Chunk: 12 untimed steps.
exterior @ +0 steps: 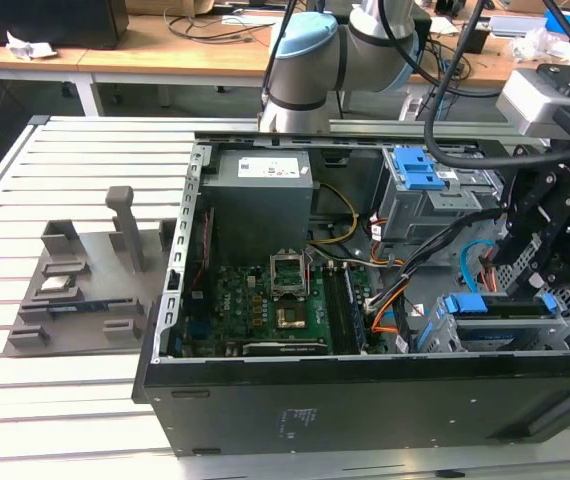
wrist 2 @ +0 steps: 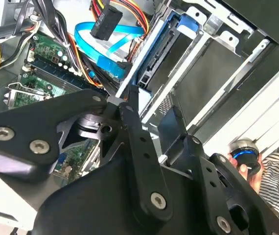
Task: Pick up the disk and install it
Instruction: 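Insert the disk into the insertion slot, then insert the first disk wire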
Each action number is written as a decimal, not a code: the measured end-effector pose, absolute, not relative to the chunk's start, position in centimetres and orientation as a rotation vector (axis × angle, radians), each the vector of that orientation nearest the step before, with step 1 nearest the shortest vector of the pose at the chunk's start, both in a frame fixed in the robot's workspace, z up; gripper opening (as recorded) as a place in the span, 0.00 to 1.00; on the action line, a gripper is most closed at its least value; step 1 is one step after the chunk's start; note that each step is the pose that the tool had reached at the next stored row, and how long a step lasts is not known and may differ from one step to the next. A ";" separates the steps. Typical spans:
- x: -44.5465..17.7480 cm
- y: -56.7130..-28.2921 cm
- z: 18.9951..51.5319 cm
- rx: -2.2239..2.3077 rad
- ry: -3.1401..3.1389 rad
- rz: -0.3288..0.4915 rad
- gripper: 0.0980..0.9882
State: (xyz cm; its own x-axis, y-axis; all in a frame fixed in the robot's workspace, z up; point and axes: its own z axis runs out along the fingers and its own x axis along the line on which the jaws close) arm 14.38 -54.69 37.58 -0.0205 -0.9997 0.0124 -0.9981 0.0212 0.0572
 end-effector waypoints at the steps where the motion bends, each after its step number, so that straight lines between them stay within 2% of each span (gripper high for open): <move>1: 14.4 -54.7 37.6 2.164 -2.209 -0.050 0.29; 2: 14.4 -54.7 37.6 2.164 -2.209 -0.050 0.29; 3: 14.4 -54.7 37.6 2.164 -2.209 -0.050 0.22; 4: 14.4 -54.7 37.6 2.164 -2.209 -0.050 0.08; 5: 14.4 -54.7 37.6 2.164 -2.209 -0.050 0.02; 12: 14.4 -54.7 37.6 2.164 -2.209 -0.050 0.01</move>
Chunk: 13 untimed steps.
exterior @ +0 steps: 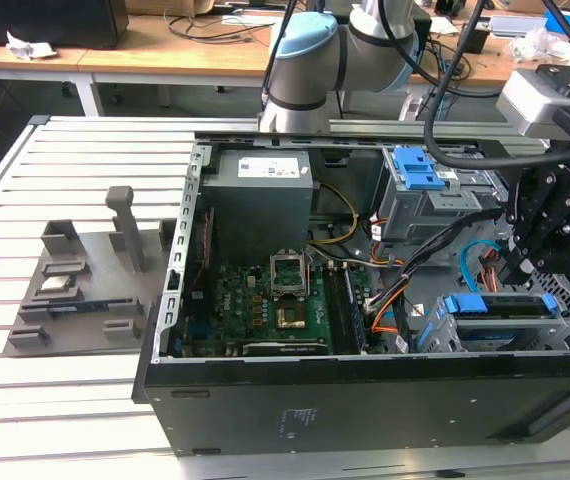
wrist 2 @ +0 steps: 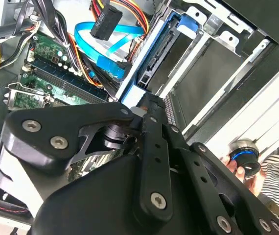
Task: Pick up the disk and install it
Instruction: 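Insert the first disk wire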
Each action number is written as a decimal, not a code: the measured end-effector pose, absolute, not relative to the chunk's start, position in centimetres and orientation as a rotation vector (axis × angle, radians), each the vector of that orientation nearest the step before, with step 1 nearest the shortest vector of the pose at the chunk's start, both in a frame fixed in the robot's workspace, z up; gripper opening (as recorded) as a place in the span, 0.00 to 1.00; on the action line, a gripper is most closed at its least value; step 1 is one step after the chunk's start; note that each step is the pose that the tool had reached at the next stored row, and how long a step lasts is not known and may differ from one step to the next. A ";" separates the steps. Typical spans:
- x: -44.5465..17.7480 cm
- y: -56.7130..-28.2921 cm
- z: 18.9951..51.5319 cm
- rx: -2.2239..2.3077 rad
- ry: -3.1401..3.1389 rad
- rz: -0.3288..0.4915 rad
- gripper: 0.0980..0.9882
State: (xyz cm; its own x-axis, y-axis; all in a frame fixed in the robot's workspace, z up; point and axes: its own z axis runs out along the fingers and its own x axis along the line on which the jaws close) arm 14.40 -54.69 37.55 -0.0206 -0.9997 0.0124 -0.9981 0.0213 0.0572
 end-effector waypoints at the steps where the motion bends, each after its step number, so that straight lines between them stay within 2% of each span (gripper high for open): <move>1: 14.7 -54.7 37.6 2.164 -2.209 -0.050 0.01; 13: 18.6 -53.2 37.4 2.162 -2.207 -0.048 0.01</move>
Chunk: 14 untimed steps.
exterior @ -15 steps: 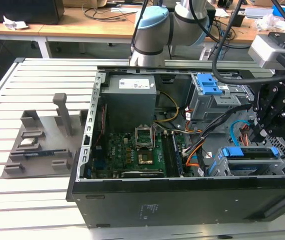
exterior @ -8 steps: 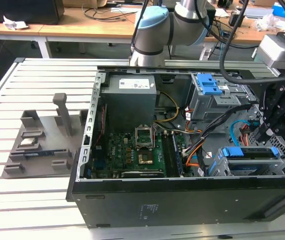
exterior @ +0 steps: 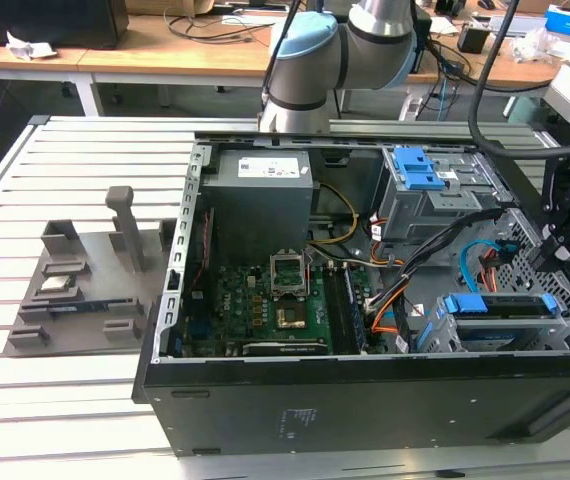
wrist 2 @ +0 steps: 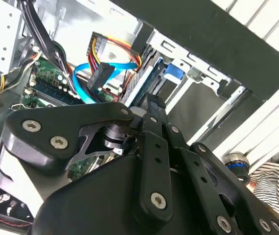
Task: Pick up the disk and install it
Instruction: 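Insert the first disk wire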
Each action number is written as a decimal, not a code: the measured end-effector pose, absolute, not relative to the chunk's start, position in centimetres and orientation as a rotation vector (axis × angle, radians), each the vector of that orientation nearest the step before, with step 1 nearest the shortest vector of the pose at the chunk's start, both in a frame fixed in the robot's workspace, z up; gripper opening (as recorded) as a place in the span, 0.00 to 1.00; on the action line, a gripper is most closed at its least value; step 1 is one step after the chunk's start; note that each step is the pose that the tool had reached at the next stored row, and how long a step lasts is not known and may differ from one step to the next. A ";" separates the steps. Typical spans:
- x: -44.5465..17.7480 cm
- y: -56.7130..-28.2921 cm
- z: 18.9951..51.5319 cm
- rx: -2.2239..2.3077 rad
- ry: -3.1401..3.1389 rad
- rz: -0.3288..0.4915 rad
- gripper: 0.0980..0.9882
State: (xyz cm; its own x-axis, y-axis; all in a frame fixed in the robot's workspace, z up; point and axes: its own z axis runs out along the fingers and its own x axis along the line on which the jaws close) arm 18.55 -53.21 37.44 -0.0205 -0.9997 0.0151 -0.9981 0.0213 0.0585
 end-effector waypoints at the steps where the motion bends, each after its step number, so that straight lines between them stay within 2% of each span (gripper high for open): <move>1: 18.6 -53.2 37.4 2.162 -2.207 -0.048 0.01; 14: 19.3 -51.8 36.8 2.162 -2.207 -0.048 0.01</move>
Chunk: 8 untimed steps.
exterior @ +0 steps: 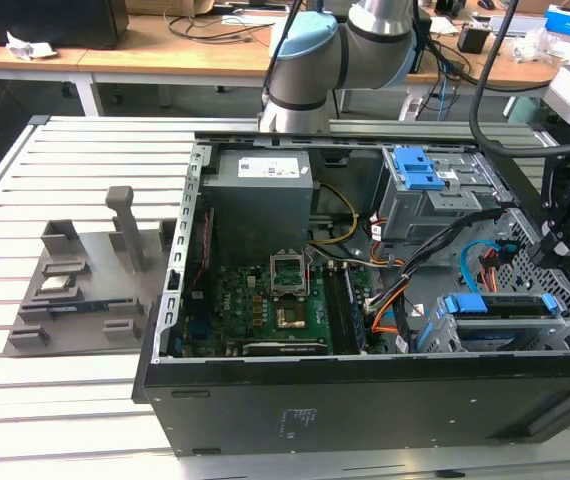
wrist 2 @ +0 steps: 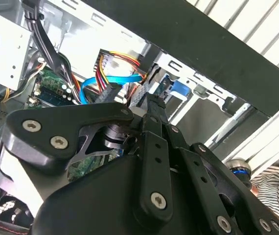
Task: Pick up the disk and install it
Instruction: 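Insert the first disk wire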
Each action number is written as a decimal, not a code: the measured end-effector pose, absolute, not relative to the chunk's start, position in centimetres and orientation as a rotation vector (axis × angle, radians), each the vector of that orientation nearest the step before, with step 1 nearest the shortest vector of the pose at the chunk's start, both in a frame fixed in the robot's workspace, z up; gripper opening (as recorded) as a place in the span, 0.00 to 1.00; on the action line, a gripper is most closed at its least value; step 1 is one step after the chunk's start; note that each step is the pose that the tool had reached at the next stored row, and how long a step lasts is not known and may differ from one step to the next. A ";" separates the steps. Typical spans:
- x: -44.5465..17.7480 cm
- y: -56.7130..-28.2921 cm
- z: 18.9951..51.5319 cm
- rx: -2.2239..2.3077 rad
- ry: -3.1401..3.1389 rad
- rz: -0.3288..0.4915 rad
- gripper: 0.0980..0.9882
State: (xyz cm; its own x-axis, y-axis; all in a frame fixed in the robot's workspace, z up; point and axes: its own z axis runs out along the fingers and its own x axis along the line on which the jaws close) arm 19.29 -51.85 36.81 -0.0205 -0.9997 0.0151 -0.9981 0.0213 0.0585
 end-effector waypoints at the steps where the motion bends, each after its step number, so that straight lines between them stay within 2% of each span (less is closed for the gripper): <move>1: 19.2 -51.2 36.8 2.161 -2.207 -0.048 0.01; 8: 18.8 -49.6 36.7 2.162 -2.207 -0.048 0.01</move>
State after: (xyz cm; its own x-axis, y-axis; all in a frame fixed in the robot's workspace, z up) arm 18.76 -49.59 36.72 -0.0205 -0.9997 0.0152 -0.9981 0.0213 0.0585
